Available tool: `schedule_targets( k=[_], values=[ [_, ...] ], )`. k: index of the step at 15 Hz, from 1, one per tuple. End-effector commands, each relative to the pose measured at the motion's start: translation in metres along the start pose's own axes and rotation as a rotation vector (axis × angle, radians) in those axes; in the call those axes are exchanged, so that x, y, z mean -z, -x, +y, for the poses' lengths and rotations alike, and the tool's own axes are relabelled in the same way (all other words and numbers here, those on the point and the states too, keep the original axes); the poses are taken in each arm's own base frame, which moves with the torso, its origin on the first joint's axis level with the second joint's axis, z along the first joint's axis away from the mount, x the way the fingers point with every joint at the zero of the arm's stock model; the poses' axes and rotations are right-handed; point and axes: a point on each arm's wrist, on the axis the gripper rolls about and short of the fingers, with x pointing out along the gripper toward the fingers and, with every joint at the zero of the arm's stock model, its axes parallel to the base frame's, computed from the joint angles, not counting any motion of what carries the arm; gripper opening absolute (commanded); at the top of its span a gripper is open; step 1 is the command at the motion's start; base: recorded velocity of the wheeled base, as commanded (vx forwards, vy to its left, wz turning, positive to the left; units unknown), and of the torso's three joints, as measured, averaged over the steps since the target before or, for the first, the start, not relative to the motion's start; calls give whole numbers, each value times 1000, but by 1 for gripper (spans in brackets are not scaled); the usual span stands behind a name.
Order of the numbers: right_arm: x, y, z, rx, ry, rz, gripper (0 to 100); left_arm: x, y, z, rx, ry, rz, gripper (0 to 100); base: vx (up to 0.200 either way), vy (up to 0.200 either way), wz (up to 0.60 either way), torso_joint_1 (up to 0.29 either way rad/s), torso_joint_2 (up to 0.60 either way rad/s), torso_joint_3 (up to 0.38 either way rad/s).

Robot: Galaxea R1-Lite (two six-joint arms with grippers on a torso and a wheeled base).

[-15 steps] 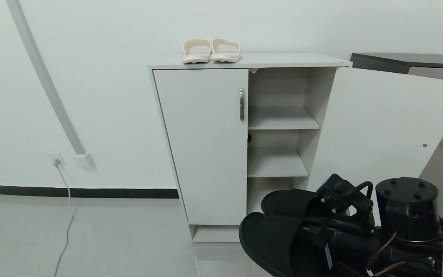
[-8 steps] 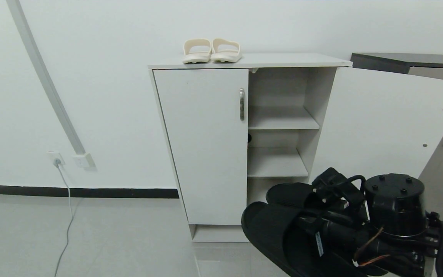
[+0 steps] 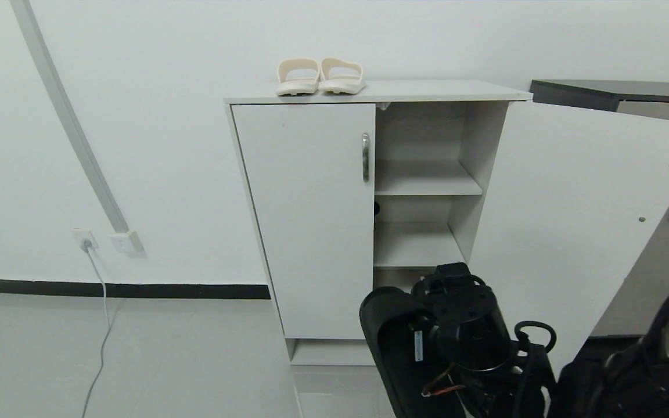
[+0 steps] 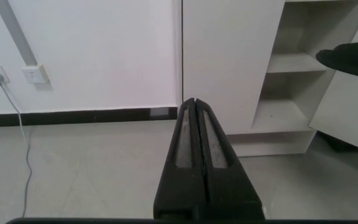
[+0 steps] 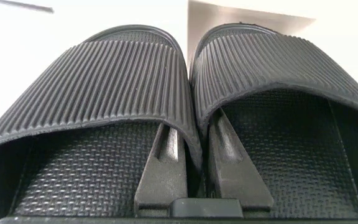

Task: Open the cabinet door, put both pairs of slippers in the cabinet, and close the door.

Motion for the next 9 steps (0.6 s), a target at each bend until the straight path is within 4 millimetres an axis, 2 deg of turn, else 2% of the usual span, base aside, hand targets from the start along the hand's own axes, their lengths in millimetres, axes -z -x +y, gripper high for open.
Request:
schedule_targets(
  k=[1,2,5,9],
  values=[
    [22,-36,20,126,7,-8,0,0,0,0,1,0,3,0,0,0,0,0,0,0],
    [25,-43,25,148,3,-18,0,0,0,0,-1,0,3,0,0,0,0,0,0,0],
    [27,-46,25,156,7,-14,0,0,0,0,-1,1,3,0,0,0,0,0,0,0],
    [32,-50,22,170,13,-5,0,0,0,0,-1,1,3,0,0,-200,0,1,4,2]
  ],
)
